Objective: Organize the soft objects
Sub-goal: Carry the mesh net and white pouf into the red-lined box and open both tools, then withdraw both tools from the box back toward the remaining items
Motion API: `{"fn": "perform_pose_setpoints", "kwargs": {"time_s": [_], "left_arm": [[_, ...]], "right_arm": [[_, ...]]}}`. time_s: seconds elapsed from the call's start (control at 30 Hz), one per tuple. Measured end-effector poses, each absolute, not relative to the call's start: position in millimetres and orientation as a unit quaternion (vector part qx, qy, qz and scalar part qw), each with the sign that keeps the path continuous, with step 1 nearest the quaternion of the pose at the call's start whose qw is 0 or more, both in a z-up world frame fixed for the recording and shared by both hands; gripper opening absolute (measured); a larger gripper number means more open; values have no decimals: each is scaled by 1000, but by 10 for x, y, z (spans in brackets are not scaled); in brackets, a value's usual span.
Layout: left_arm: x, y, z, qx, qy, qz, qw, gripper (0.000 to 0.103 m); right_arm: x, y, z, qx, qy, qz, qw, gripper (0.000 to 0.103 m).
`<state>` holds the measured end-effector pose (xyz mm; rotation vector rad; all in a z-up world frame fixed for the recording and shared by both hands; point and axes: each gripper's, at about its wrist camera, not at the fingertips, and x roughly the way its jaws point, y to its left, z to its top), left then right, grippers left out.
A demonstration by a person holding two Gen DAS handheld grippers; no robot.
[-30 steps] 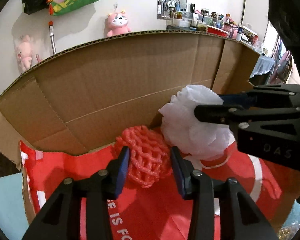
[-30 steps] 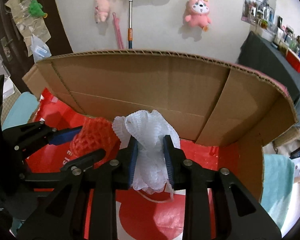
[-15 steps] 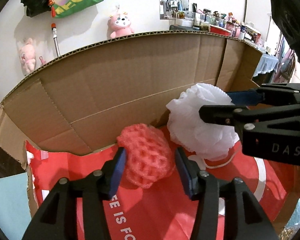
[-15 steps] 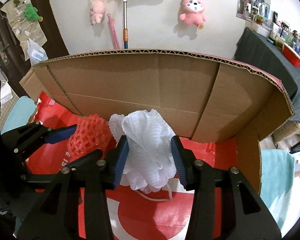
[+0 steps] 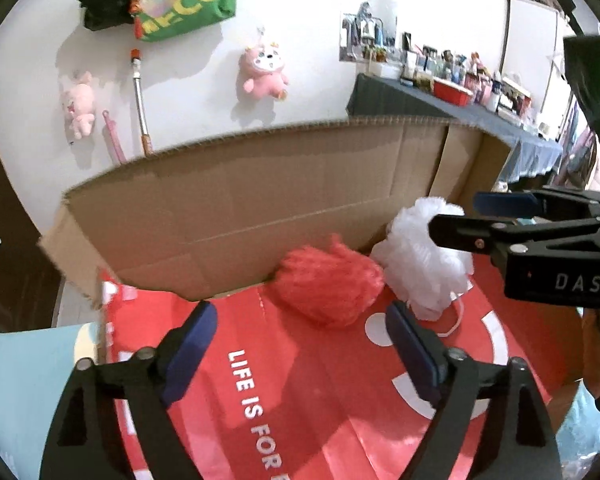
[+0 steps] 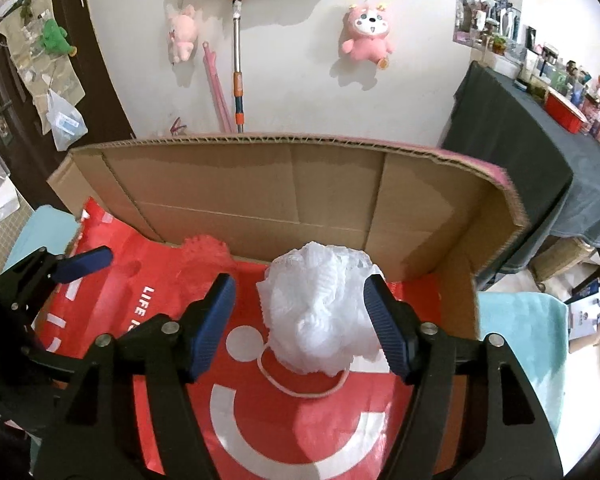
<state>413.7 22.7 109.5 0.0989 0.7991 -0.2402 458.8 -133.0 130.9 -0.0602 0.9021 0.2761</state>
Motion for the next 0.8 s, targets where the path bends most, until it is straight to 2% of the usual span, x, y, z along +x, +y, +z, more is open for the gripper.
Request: {"fn": "perform_pose_setpoints", "kwargs": {"time_s": [0.1,0.27,0.57,0.6,0.63,0.7,0.8], "left_arm": [[4006,245,1252,46,373,-111,920,95],[3693,270,1586,36,340,-104,934,103],[2924,290,2175,21,274,-92,957,103],[2832,297,2229,17,266,-96,959,103],[2725,303,2283,14,258,-97,961,103],[2530,305,2367,9,243,-99,965,103],[2195,326,2453,-5,219,-113,969,103]], "right_arm": [[4460,-1375,1440,-28,427,131,894,67],[4153,-1475,1736,-23,401,126,907,75],[3451,-1626,2300,-27,343,126,931,75],[3337,-1640,2368,-27,332,129,934,76],[3234,-1656,2425,-26,323,132,937,83],[3023,-1693,2529,-26,303,135,943,89],[2627,-1733,2653,-33,268,141,952,89]]}}
